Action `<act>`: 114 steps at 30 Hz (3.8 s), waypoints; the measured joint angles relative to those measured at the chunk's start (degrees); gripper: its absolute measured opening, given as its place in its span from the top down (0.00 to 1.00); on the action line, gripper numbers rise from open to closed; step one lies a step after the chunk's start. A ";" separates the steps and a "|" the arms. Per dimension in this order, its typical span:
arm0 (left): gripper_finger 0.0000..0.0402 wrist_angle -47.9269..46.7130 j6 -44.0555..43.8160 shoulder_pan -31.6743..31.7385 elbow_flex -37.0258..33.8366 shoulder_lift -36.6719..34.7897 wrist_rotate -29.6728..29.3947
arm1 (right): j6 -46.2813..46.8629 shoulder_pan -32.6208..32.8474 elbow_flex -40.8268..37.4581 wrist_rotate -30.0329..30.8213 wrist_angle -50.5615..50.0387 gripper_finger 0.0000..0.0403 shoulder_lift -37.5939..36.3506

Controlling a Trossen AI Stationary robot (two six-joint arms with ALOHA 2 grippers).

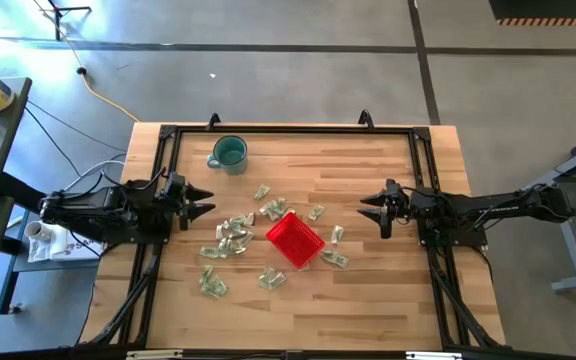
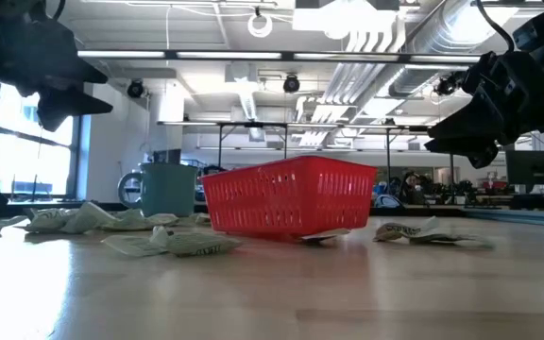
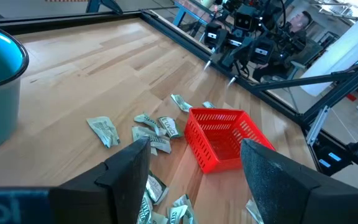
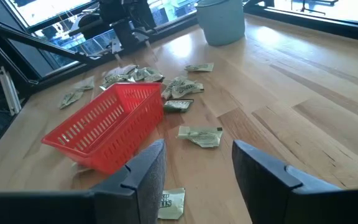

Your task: Pick and place Stevia / Truvia into bins

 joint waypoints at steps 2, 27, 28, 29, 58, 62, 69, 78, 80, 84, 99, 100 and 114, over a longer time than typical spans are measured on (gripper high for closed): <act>0.30 -0.01 0.01 0.00 0.00 -0.01 0.00 | 0.00 -0.01 -0.02 0.00 0.00 0.57 0.01; 0.30 0.00 0.01 0.00 0.00 -0.01 0.00 | -0.09 0.03 0.00 0.56 0.02 0.56 0.02; 0.30 0.00 0.00 0.00 0.00 0.00 -0.01 | 0.20 0.01 0.00 1.52 0.11 0.56 0.02; 0.30 -0.01 0.00 0.00 0.00 0.01 0.00 | 0.85 0.01 -0.01 2.73 0.34 0.56 0.02; 0.30 -0.01 -0.01 0.00 0.00 -0.01 0.00 | 41.18 0.12 2.76 6.73 11.63 0.57 0.02; 0.30 -0.01 0.01 0.00 0.00 -0.01 0.00 | 39.64 0.14 2.82 2.88 14.70 0.57 0.10; 0.30 -0.02 -0.01 0.00 0.01 -0.01 0.00 | 34.52 4.61 10.33 -12.03 -0.19 0.58 9.22; 0.30 -0.02 0.00 0.00 0.00 -0.01 -0.01 | 34.51 20.26 28.05 -3.77 -26.18 0.59 31.91; 0.30 -0.03 0.01 0.00 0.00 -0.01 -0.02 | 38.73 22.74 30.04 -3.54 -26.17 0.57 37.34; 0.30 -0.03 0.01 0.00 0.00 -0.01 -0.01 | 45.28 26.10 34.65 -4.07 -22.83 0.54 48.13; 0.30 -0.03 0.00 -0.02 0.02 -0.01 -0.02 | 51.47 27.50 60.48 0.02 -19.89 0.51 80.48; 0.30 -0.03 0.01 0.00 0.00 -0.01 0.00 | 51.84 27.50 61.65 0.04 -20.12 0.52 81.83; 0.30 -0.03 0.01 -0.01 0.00 -0.01 -0.02 | 54.62 25.46 68.57 3.54 -32.20 0.47 84.47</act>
